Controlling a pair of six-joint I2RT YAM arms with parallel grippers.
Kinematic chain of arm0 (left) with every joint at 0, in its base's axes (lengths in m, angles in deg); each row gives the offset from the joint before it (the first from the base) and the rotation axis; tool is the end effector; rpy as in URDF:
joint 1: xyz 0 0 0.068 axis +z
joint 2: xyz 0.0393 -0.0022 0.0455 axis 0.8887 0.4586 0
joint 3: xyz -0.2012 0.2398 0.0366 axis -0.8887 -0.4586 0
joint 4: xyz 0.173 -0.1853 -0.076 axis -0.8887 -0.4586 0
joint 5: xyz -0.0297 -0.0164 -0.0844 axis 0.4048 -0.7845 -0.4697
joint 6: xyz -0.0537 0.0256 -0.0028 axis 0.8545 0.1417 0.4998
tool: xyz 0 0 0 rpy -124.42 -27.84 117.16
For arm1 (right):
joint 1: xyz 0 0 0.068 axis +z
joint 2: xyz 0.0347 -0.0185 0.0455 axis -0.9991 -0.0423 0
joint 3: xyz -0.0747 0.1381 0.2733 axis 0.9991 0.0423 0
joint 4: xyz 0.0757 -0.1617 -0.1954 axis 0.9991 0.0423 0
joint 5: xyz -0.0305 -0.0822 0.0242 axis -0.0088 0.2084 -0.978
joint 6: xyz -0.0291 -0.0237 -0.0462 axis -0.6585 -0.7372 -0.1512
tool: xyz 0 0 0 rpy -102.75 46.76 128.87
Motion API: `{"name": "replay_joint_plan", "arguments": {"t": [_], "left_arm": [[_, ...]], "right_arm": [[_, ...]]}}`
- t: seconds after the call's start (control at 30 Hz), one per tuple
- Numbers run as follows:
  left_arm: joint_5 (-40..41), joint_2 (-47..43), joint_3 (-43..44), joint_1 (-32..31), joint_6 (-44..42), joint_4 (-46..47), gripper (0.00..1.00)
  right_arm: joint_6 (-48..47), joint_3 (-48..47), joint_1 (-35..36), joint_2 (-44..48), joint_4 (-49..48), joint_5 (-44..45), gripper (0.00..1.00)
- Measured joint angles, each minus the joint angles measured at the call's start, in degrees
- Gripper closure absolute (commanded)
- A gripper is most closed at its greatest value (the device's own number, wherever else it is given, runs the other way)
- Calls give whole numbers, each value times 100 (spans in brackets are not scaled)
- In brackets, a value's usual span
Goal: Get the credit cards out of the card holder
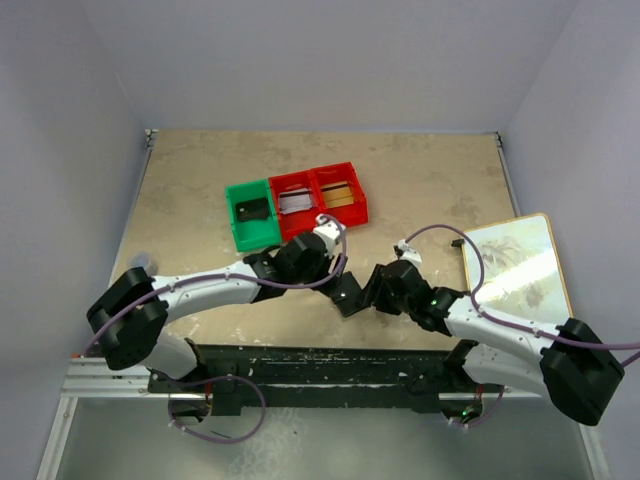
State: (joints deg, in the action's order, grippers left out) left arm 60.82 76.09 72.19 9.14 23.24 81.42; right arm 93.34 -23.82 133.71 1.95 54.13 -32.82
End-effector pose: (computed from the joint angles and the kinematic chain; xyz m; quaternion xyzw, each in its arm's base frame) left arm 0.1872 -0.2468 0.2499 0.2202 0.8802 -0.2262 0.3543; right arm 0.1389 0.1327 0.2018 0.1416 0.8935 0.2805 0.3209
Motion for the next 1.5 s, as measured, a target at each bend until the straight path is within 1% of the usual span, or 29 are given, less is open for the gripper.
{"name": "replay_joint_plan", "arguments": {"t": [0.13,0.27,0.37,0.6,0.87,1.0,1.07,1.13,1.27,1.37,1.4,1.43,1.5], "left_arm": [[74,411,273,-295,-256,4,43],[151,973,695,-597,-468,-90,45],[168,1244,872,-697,-570,-212,45],[393,1329,881,-713,-691,-459,47],[363,1552,881,-785,-785,-511,56],[271,1633,901,-796,-787,-466,63],[232,1655,918,-796,-789,-459,68],[199,1663,920,-798,-787,-428,77],[186,1663,894,-798,-774,-354,85],[201,1606,756,-798,-756,-151,94],[201,1574,688,-798,-748,-59,98],[205,1532,614,-800,-732,28,100],[238,1440,459,-802,-693,188,100]], "right_arm": [[0,7,-55,-17,-59,-4,47],[0,52,-153,-122,-166,-7,47],[-4,103,-214,-236,-267,-52,47],[-20,114,-271,-424,-525,-201,47],[-42,116,-297,-457,-673,-295,48],[-42,116,-317,-577,-813,-330,48],[-44,116,-326,-688,-960,-404,49],[-59,116,-341,-741,-1040,-437,49],[-59,146,-369,-883,-1322,-468,50],[-42,225,-396,-957,-1596,-479,50],[-33,247,-404,-984,-1661,-479,50],[-15,264,-413,-1012,-1742,-479,50],[0,273,-417,-1073,-1891,-481,50]]}}
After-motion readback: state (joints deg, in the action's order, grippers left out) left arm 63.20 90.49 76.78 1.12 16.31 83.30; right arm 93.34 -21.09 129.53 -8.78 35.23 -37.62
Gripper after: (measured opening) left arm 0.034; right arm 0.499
